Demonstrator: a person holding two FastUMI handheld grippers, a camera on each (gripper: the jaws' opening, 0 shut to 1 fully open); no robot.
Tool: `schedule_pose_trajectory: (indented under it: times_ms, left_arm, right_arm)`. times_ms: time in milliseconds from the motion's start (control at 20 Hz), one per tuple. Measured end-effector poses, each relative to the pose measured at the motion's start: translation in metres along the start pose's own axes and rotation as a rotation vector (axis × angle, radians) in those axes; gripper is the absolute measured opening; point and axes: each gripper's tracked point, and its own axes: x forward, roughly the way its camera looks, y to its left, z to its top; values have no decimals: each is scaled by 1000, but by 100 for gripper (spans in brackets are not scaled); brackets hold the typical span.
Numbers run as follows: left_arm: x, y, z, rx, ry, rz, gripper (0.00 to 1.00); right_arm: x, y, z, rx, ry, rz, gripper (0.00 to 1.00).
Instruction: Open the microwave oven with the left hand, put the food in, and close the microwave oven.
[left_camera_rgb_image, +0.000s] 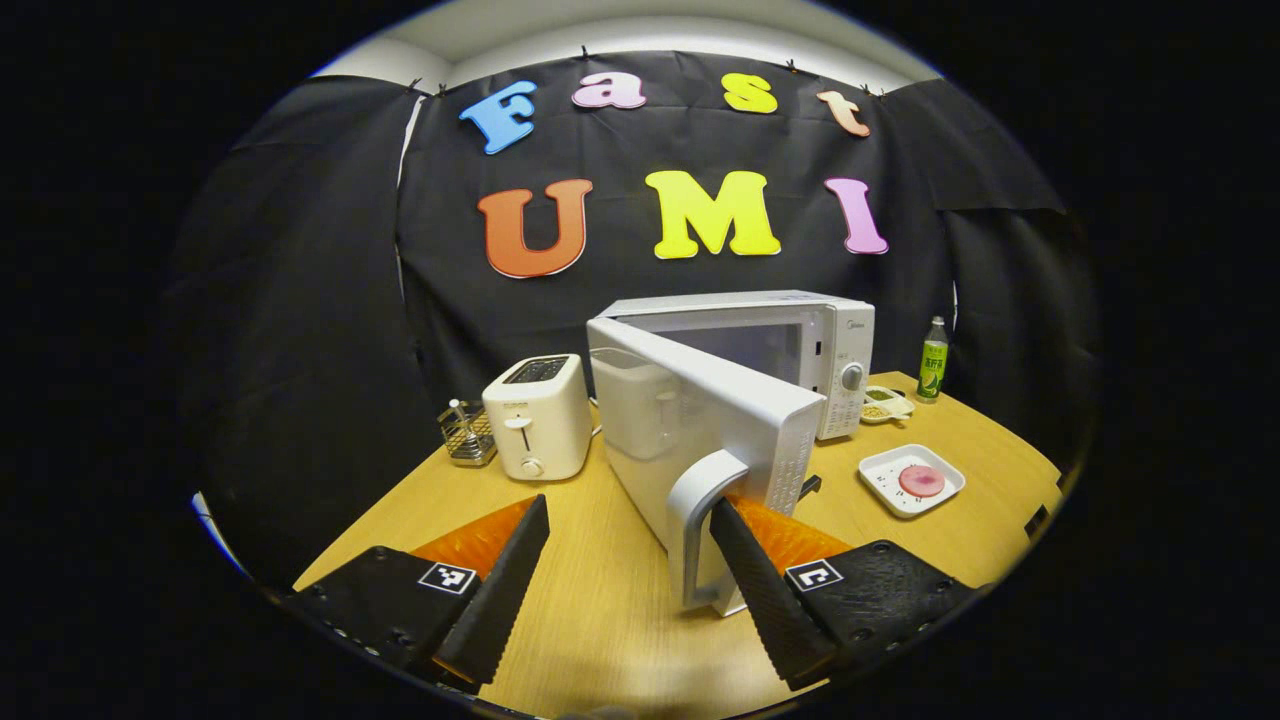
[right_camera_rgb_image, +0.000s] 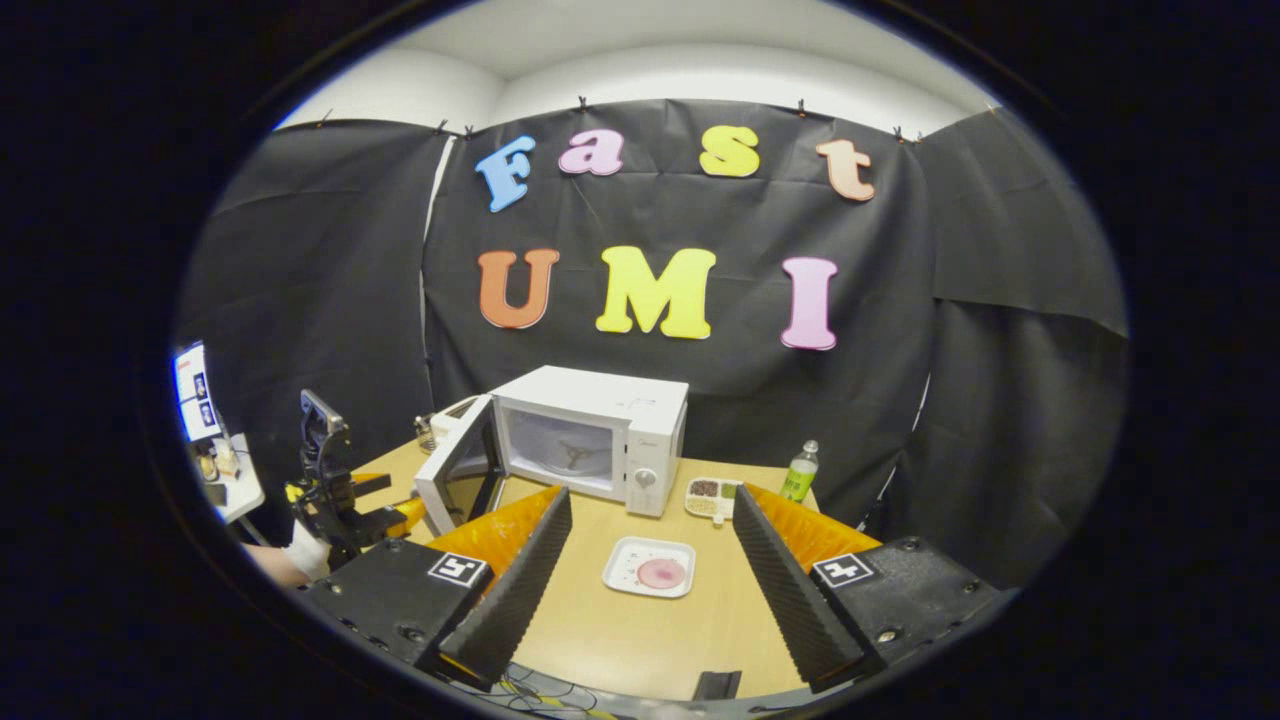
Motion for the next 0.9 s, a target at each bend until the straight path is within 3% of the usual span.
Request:
schedule_pose_trajectory:
  times_ms: [200, 350, 400, 450, 500, 550, 600, 750, 900]
  left_arm:
    - [-21, 48, -11, -37, 13, 93, 96]
    - [-40, 58, -15, -29, 21, 121, 95]
    - [-46, 56, -15, -32, 21, 119, 86]
    - [-52, 53, -12, -33, 18, 114, 85]
    - [-58, 49, -9, -31, 12, 113, 94]
    - [-65, 42, -5, -32, 7, 107, 85]
    - [-70, 34, 1, -40, 0, 98, 94]
    - [-89, 8, 31, -53, -51, 72, 94]
    - [-104, -21, 67, -67, -102, 47, 94]
  right_arm:
    - [6, -2, -9, -2, 9, 0, 100]
    - [18, -1, -18, 9, 23, 25, 100]
    - [24, -2, -21, 20, 23, 35, 100]
    - [32, -4, -27, 28, 36, 41, 96]
    - [40, -6, -36, 28, 54, 51, 100]
    - [49, -7, -43, 26, 75, 66, 100]
    - [59, -9, -53, 21, 94, 78, 96]
    - [93, -22, -80, 21, 153, 86, 100]
    - [134, -35, -118, 50, 233, 107, 96]
